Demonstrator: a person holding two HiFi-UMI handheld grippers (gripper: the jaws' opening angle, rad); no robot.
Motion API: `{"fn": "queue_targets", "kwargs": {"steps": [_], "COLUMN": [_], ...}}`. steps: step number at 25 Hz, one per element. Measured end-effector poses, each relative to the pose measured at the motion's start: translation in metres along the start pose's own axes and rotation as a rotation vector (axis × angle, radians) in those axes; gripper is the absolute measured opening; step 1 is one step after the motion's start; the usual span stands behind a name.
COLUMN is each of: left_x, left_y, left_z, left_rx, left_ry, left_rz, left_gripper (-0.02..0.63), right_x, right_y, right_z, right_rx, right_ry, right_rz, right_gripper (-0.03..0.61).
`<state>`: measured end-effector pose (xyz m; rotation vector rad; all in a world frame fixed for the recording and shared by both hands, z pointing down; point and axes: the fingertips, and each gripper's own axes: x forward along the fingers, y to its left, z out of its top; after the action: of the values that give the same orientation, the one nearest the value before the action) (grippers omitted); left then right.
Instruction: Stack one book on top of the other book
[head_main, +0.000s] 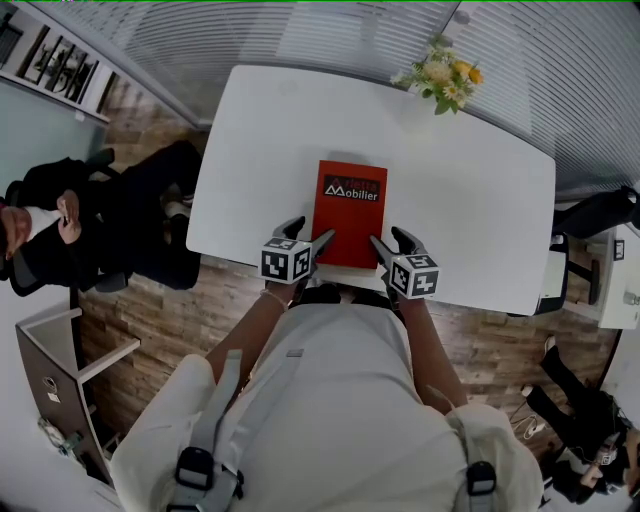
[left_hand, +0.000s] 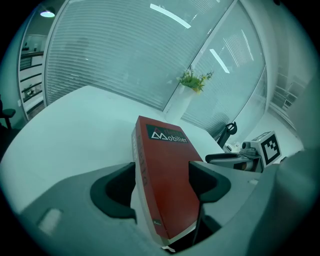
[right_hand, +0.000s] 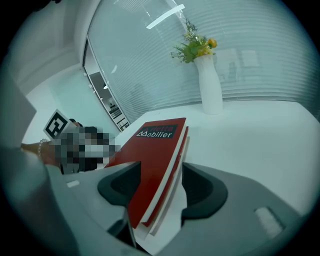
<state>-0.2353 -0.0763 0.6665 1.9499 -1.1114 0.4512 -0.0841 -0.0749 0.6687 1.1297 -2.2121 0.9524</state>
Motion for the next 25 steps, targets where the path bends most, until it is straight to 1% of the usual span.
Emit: {"fn": "queue_targets", "kwargs": {"steps": [3,4,9,16,20,22,25], "left_x": [-0.007,-0.009,-0.021,-0.051,-0.069,-0.077,-0.087], "left_y": [-0.004,-0.006,-0.012,-0.035,-0.052,-0.059,-0.066], "left_z": [0.01,0.014,0.034,0.072,0.095,0.105,0.116], "left_rx": [0.02,0.026,0.055,0.109,0.159,0.189,0.217], "left_ry": [-0.03,-0.039,-0.104,-0.234,-0.311,-0.346,-0.384], "left_rz": [-0.007,-0.011,-0.017,-0.05,-0.075,-0.082,-0.091], "left_gripper": [0.333,0.302,0.231,0.125,0.087,0.08,0.059], "right_x": [-0.009,-0.012,-0.028,-0.056,-0.072,-0.082,-0.099], "right_y": [-0.002,-0.001,0.006,0.024,0.035,0.042,0.054], "right_z": [0.009,0.013,0.036,0.075,0.095,0.106,0.124], "right_rx": [-0.013,-0.025,-0.099,-0.181,-0.23,-0.249,-0.276], "right_ry": [-0.039,-0.053,-0.111,-0.221,-0.276,-0.304,-0.35], "right_rz": [-0.013,-0.017,-0.03,-0.035,-0.042,-0.043,-0.042], "right_gripper": [0.236,0.229,0.184,0.124,0.098,0.086,0.07]}}
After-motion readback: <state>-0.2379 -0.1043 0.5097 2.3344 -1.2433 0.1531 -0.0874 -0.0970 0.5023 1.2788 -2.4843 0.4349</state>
